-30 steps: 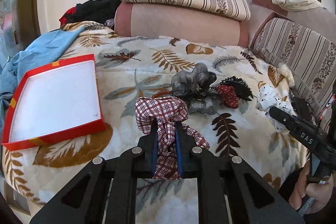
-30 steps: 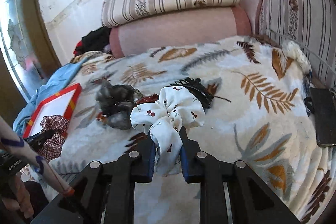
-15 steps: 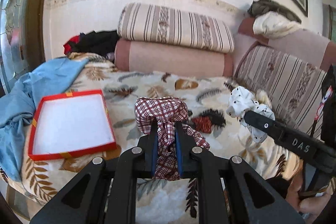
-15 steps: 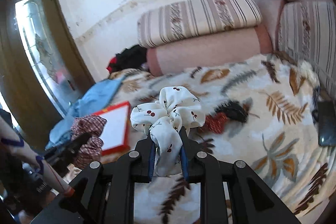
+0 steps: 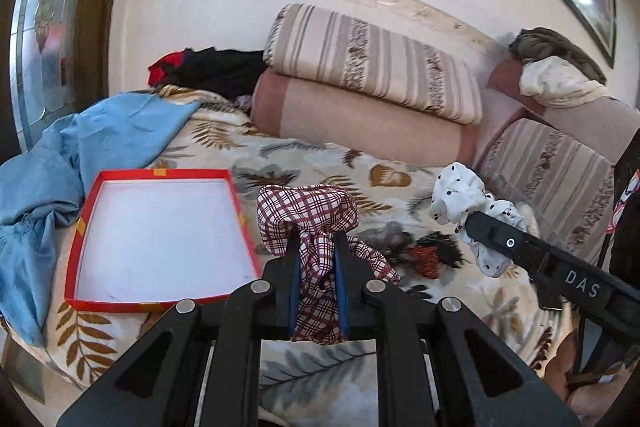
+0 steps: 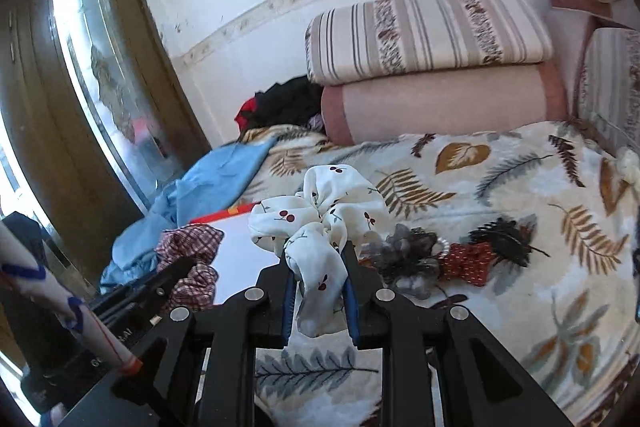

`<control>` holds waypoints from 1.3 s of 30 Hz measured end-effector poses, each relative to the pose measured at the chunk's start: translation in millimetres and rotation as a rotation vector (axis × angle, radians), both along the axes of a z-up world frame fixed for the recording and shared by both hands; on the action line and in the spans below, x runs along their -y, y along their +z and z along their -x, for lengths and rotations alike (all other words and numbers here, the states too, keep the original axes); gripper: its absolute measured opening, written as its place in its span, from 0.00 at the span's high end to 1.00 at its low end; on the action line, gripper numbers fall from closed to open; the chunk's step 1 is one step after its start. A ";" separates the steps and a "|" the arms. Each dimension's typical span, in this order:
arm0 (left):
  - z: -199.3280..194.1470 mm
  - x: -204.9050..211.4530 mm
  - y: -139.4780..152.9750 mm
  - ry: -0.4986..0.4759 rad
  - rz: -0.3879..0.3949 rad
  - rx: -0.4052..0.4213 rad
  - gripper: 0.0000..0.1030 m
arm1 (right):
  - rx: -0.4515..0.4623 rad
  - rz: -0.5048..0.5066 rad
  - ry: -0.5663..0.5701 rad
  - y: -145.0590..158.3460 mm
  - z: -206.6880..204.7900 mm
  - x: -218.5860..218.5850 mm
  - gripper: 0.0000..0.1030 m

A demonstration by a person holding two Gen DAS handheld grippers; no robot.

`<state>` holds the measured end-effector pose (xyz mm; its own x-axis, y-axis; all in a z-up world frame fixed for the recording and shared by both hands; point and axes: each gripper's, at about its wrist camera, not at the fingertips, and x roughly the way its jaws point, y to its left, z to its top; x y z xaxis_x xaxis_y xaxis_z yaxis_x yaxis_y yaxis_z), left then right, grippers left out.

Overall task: Organize jewelry
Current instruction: 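Carry the white scrunchie with the right tool while the left tool carries the plaid scrunchie to the tray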

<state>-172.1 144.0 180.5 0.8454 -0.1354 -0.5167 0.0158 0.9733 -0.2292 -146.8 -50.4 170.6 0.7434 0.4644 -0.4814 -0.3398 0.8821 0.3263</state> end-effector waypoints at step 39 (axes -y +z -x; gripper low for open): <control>-151.0 -225.7 -67.7 0.311 0.042 -0.245 0.85 | -0.185 0.162 0.372 -41.4 -194.7 -245.3 0.76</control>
